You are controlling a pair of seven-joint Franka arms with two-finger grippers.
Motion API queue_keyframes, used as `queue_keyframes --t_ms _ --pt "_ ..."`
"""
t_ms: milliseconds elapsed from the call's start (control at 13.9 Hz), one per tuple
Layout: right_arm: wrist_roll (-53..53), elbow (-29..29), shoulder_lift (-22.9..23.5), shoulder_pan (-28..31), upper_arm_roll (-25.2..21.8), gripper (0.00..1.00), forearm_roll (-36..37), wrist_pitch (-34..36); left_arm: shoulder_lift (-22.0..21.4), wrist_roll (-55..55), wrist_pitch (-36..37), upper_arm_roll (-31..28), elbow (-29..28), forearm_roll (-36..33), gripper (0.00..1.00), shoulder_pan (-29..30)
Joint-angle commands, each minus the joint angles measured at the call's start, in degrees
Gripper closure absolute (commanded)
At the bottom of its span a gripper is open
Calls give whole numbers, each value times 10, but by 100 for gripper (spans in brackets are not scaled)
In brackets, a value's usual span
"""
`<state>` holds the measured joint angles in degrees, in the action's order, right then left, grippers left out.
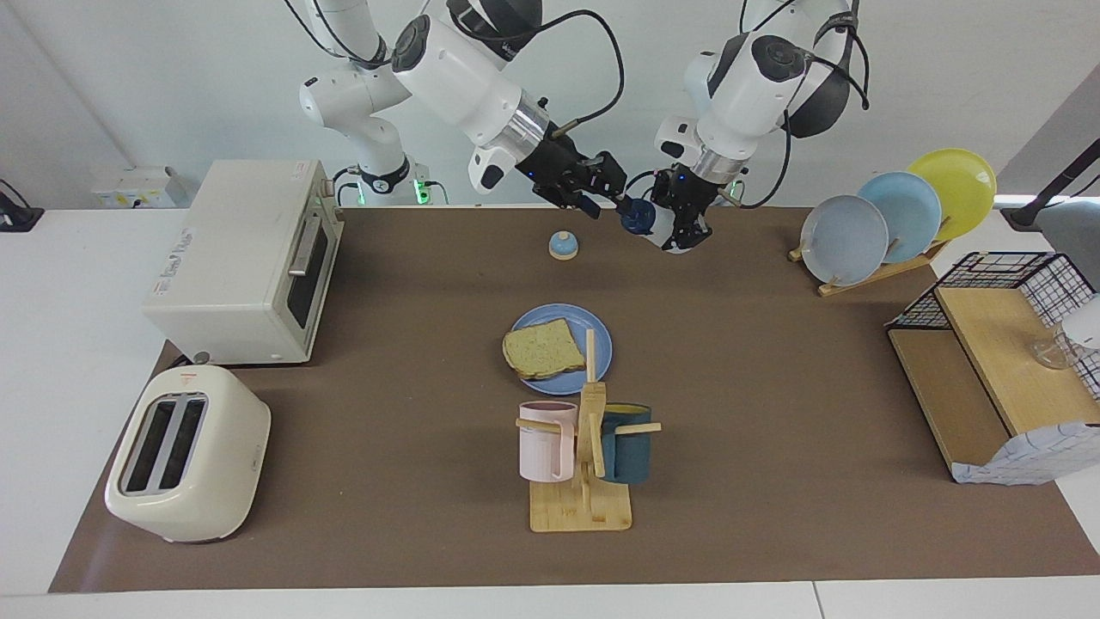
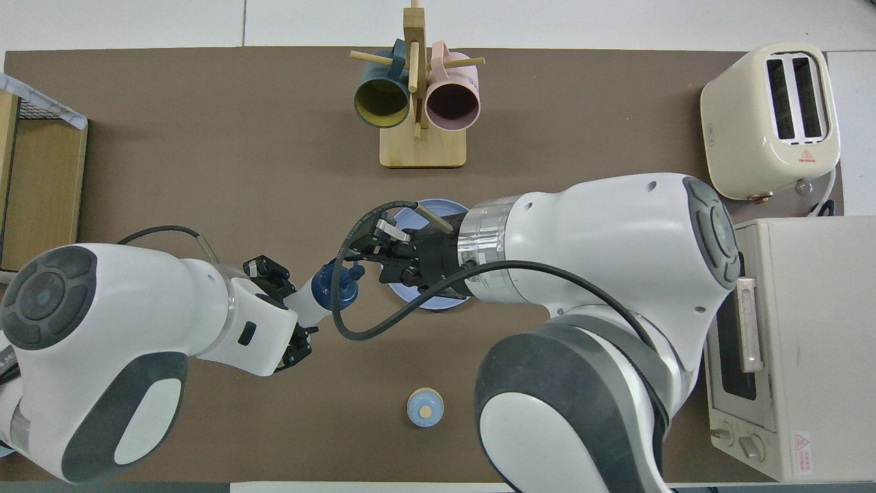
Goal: Put bread on plate and add seasoning
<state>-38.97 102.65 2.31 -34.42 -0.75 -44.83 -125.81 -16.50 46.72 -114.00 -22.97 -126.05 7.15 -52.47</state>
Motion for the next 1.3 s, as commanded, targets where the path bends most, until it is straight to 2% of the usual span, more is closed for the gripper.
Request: queue_keyframes --t_ms 0,648,936,1224 --pt "8 7 -2 -2 3 51 -3 -15 -20 4 -23 -2 -21 -13 100 -5" --pt "6 -2 -1 -6 2 55 -3 6 -20 3 -28 -2 -23 -13 100 -5" --pt "6 -13 3 -2 2 68 -2 19 -20 3 -32 -2 -23 -13 100 -5" --pt "6 -13 3 -1 2 100 -2 21 -20 3 -31 -2 -23 -13 100 -4"
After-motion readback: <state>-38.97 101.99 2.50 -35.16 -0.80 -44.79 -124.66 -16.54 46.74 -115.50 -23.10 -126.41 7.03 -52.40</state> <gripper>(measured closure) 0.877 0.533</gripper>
